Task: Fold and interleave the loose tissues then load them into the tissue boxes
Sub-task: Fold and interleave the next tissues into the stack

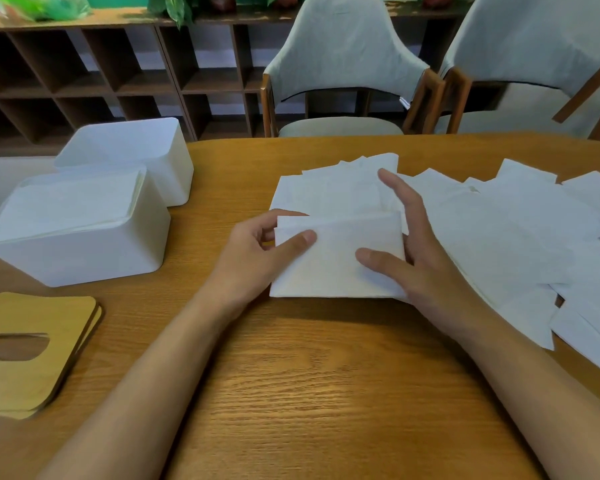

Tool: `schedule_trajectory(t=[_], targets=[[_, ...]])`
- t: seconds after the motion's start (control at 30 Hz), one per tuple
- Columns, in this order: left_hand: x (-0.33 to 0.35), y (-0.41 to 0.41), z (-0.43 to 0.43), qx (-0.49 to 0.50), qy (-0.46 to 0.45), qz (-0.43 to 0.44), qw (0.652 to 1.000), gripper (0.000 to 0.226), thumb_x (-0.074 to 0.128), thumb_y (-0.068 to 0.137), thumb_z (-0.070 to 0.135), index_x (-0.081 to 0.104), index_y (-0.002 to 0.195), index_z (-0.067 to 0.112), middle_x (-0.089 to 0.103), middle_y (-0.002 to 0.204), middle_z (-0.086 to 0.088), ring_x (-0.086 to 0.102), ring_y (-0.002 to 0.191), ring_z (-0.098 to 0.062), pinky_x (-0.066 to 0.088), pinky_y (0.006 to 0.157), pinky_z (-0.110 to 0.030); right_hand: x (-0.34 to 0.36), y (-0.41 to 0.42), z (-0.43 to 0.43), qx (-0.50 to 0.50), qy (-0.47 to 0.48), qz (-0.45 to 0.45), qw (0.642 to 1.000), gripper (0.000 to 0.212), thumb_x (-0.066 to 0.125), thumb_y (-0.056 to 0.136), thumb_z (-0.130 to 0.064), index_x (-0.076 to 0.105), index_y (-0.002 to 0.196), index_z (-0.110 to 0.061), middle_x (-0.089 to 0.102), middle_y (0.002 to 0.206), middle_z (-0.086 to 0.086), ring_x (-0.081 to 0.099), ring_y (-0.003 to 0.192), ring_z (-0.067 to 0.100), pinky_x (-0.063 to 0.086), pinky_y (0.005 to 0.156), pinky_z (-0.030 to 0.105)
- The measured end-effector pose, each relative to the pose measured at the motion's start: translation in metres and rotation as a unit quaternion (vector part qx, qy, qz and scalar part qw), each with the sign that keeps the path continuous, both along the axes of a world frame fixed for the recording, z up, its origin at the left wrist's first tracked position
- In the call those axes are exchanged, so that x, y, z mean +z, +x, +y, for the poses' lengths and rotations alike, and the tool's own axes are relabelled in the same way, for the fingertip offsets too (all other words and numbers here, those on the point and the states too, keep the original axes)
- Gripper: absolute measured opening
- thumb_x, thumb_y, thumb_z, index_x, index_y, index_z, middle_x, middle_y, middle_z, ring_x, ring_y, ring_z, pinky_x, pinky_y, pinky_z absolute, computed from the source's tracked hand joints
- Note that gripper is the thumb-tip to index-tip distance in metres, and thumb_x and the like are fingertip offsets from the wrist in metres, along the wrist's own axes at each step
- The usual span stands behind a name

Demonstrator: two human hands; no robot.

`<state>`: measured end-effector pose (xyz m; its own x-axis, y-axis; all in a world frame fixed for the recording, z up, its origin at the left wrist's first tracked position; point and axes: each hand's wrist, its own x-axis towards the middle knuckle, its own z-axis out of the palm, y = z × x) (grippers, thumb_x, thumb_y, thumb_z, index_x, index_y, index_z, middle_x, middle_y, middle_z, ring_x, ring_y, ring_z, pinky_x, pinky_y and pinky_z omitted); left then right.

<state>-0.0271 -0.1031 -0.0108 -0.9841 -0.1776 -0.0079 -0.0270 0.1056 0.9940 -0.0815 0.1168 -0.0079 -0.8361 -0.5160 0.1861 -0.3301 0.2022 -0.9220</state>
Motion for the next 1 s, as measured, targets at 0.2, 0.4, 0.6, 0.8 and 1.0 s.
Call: schedule_trajectory(t=[0.2,0.4,0.6,0.8,1.0], targets=[[-0.003,-0.001,0.006,0.027,-0.006,0.022,0.999,0.028,0.076,0.094,0.018,0.072,0.122,0.018,0.078,0.112,0.005,0.076,0.099,-0.016,0.058,0.069,-0.023,0.008,-0.004,0.013,0.041,0.052,-0.026,0.997,0.024,0.066,0.089,-0.047,0.071,0.112,-0.053,0.054,0.117,-0.048,0.043,0.111,-0.025,0.038,0.084,0.0],[0.01,-0.011,0.039,0.044,-0.058,0.068,0.995,0.025,0.07,0.099,0.022,0.071,0.123,0.029,0.071,0.109,0.016,0.065,0.099,0.012,0.055,0.074,-0.017,0.013,-0.012,0.037,-0.04,0.054,0.025,0.997,0.027,0.069,0.095,-0.025,0.073,0.114,-0.043,0.053,0.124,-0.036,0.045,0.113,-0.016,0.037,0.082,-0.006],[0.006,-0.032,0.085,0.089,-0.05,0.089,0.991,0.031,0.065,0.102,0.022,0.057,0.131,0.029,0.075,0.1,0.006,0.073,0.094,-0.009,0.062,0.08,-0.026,0.018,-0.027,0.101,-0.114,0.027,0.06,0.991,0.029,0.067,0.095,-0.019,0.073,0.118,-0.037,0.064,0.122,-0.033,0.052,0.117,-0.015,0.039,0.091,-0.002],[-0.014,-0.049,0.131,-0.019,-0.332,0.178,0.926,0.017,0.076,0.089,0.017,0.071,0.105,0.021,0.071,0.103,0.014,0.065,0.099,-0.003,0.051,0.089,-0.022,0.015,-0.046,0.157,-0.188,0.0,0.041,0.981,0.031,0.065,0.096,-0.014,0.073,0.113,-0.038,0.061,0.106,-0.048,0.049,0.107,-0.026,0.04,0.088,0.004],[-0.019,-0.058,0.148,-0.108,-0.376,0.189,0.901,0.043,0.081,0.082,0.025,0.072,0.124,0.024,0.067,0.131,0.014,0.057,0.126,0.002,0.039,0.107,-0.012,0.008,-0.059,0.184,-0.223,-0.028,0.03,0.974,0.032,0.064,0.095,-0.011,0.074,0.115,-0.034,0.062,0.105,-0.046,0.051,0.105,-0.025,0.039,0.08,-0.005]])
